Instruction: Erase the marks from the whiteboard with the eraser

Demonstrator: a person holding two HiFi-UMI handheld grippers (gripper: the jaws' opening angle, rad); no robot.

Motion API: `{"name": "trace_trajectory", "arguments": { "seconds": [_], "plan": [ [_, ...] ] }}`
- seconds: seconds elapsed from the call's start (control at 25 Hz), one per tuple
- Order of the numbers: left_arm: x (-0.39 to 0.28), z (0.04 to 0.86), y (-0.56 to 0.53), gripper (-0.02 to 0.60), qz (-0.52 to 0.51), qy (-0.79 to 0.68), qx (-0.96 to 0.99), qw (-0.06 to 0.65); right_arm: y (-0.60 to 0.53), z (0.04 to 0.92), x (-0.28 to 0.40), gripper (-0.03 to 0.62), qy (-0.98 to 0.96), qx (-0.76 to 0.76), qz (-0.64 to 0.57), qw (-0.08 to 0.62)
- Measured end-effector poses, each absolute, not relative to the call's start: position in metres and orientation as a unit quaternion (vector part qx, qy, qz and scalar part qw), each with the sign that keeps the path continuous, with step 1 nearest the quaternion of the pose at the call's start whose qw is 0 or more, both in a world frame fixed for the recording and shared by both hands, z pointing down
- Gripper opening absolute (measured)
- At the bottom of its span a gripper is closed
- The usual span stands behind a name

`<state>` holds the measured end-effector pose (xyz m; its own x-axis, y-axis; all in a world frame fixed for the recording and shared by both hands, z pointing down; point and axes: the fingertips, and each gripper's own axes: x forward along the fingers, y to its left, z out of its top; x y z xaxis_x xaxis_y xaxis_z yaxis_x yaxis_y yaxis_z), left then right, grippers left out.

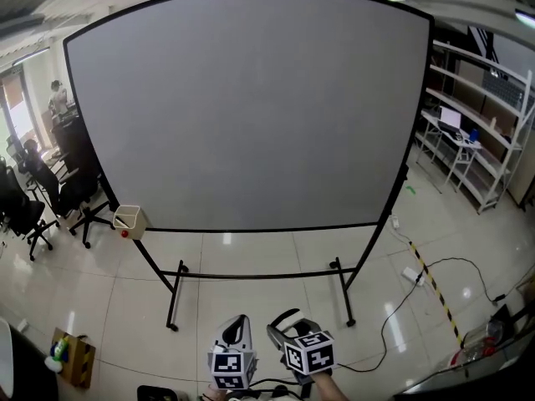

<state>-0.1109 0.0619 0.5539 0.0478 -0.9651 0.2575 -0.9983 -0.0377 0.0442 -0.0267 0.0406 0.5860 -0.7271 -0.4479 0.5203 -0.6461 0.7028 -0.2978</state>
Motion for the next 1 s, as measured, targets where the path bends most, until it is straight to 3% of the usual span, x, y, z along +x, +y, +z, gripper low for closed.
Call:
{"name": "trace_trajectory", "arguments": {
  "seconds": [0.56,1.0],
  "plan": [
    [-0.144,0.542,0.128,0.002,0.043,-0.684,0.719,0.118,0.107,0.585,-0.086,0.273,-0.910,0.298,0.199,0.211],
    [-0.137,0.536,0.120,0.002,0.034,-0.668,0.734,0.118,0.101,0.586,-0.074,0.272,-0.902,0.321,0.198,0.211]
  ]
}}
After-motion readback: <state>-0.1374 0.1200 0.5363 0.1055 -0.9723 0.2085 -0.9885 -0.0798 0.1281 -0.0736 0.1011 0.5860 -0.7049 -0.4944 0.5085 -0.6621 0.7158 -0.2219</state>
